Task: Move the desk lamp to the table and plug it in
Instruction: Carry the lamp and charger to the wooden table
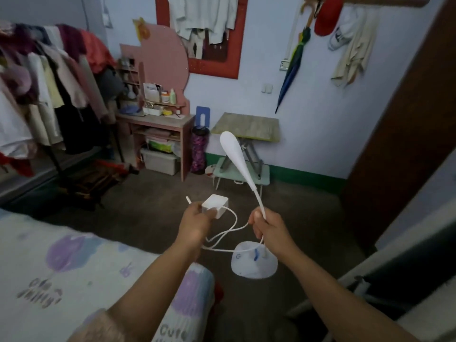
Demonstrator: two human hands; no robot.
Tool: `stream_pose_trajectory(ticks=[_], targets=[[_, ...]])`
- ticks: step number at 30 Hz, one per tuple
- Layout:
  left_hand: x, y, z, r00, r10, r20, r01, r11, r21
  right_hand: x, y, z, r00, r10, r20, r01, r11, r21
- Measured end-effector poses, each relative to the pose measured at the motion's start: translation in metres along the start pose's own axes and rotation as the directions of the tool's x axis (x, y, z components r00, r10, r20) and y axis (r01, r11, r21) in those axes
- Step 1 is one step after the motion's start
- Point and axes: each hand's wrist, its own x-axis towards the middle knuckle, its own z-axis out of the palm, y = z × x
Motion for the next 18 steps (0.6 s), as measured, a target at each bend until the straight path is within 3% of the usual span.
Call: stream_pose_trajectory(ticks=[9,18], targets=[[0.224,0.059,0.102,0.997,0.035,0.071,-0.037,0.999,0.033,0.231,0.015,-0.067,0.996,-0.014,-0.083,0.013,1.0,-0.008],[0.467,0.117,0.229,0.995,0.093,0.028,-0.094,0.995,0.03,0.499,0.062,-0.148,0.987,-0.13,-0.094,0.133,0.991,0.026]])
